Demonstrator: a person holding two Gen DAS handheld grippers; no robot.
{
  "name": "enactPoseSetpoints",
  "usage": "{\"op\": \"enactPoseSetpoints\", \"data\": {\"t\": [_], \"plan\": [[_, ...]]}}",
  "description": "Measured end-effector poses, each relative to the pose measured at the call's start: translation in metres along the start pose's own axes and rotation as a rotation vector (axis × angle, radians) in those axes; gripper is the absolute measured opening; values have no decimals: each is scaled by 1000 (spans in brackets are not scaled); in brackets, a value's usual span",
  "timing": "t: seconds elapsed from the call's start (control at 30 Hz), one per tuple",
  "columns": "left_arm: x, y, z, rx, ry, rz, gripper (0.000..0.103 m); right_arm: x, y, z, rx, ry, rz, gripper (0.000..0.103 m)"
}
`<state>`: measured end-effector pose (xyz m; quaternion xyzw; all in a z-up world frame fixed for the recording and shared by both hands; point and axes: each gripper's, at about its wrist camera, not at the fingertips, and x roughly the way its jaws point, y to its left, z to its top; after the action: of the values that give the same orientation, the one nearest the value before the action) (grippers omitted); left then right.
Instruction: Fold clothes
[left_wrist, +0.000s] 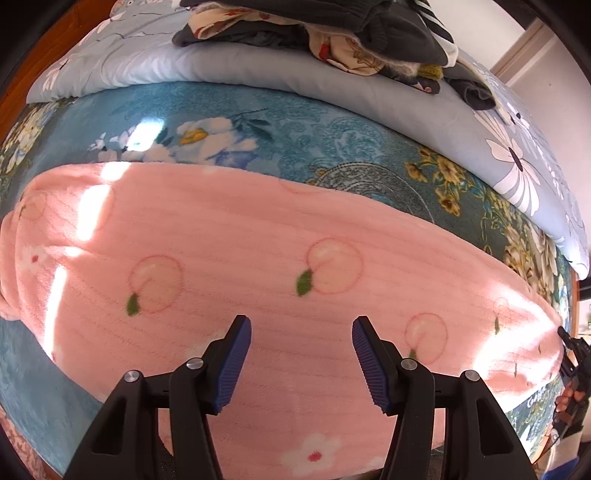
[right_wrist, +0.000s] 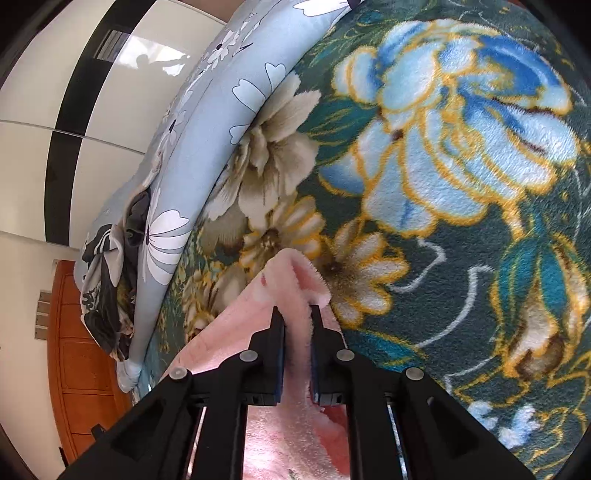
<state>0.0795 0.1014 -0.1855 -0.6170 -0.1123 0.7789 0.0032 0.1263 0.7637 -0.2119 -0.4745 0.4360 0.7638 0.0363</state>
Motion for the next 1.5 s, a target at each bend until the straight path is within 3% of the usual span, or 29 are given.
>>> {"op": "enactPoseSetpoints", "data": {"t": [0.03,0.13,0.2,0.27,0.77,0.83,0.93,0.97,1.13,1.3,1.4,1.5], "plan": [[0,1,-1,-1,-1,5,61,-6,0,1,-7,-18,-17,28],[1,4,-4,-4,-7,19,61,-33,-10,-6,27,-89,-52,31],[2,6,-7,-6,-9,41,61,-51,-21,-22,63,-129,-3,37],[5,8,-10,-14,-10,59,61,-59,-28,-40,96,-145,44,60],[18,8,-26,-3,25,78,61,-25,-40,-111,338,-154,160,63],[17,7,-26,0,20,76,61,-24,-40,-111,355,-168,155,59],[17,8,-27,2,17,67,61,-21,-38,-110,375,-170,152,24],[18,9,-26,2,17,66,61,-20,-37,-109,376,-168,149,20],[18,11,-27,-4,34,33,61,-37,-40,-98,360,-198,113,14],[10,17,-27,-37,30,-27,61,-28,-59,-96,411,-156,74,13],[-9,27,-21,-65,-15,-72,61,-29,-62,-98,455,-160,102,13],[-32,45,-12,-110,-69,-110,61,-38,-47,-96,410,-165,78,13]]}}
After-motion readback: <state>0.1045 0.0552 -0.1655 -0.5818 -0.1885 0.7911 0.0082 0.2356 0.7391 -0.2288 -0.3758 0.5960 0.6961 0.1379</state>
